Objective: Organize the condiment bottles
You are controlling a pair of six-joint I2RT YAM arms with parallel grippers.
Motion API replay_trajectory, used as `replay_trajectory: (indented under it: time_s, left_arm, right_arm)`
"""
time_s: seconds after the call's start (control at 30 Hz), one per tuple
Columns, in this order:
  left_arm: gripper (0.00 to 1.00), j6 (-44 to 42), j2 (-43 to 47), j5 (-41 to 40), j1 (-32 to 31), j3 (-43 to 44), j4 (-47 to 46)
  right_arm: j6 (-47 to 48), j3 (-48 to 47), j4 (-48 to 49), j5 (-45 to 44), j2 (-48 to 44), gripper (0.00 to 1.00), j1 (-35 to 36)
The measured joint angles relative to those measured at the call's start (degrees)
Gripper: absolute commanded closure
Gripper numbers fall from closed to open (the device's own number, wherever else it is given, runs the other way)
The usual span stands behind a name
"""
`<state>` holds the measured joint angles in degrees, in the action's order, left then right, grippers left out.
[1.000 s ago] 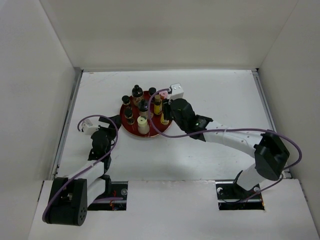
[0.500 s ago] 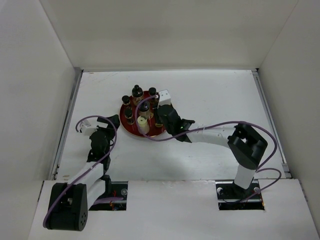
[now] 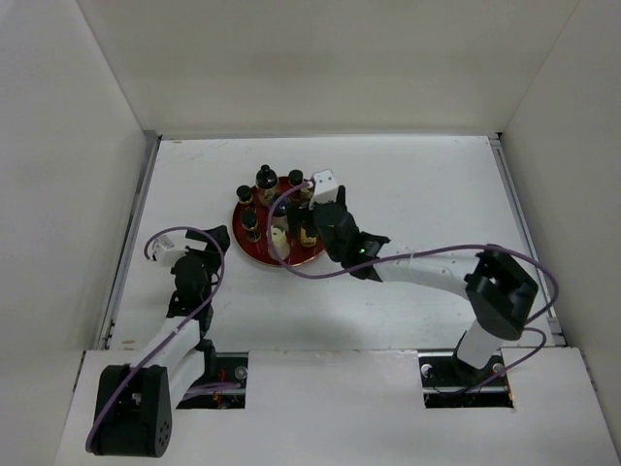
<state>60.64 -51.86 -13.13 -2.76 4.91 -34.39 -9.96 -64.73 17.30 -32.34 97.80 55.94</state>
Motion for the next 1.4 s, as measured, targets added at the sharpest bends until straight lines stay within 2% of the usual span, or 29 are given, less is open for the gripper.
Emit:
replay_trajectory:
  time_s: [0.2, 0.37, 0.57, 0.77, 1.4]
  left_arm:
    - [0.0, -0.76, -0.81, -0.24, 0.13, 1.99, 4.98]
    - [0.0, -1.25, -4.13, -0.15, 0.13, 3.76, 6.03]
    - [0.0, -2.05, -4.76, -0.11, 0.13, 3.87, 7.02]
    - [0.0, -2.78, -4.72, -0.11, 0.59, 3.87, 7.28]
    - [0.0, -2.73, -5.16, 0.13, 0.48, 3.89, 6.38]
  right_arm:
    - [-1.73, 8.24, 3.52, -0.39, -16.44, 0.0, -2.03]
    - [-8.85, 19.04, 7.63, -3.54, -25.05, 0.0, -9.86]
    - [-17.44, 29.86, 6.32, -4.22, -23.54, 0.0, -18.45]
    - [-21.2, 31.63, 7.41, -2.12, -22.73, 0.0, -23.89]
    - [-18.86, 31.01, 11.37, 0.85, -18.58, 0.0, -21.53]
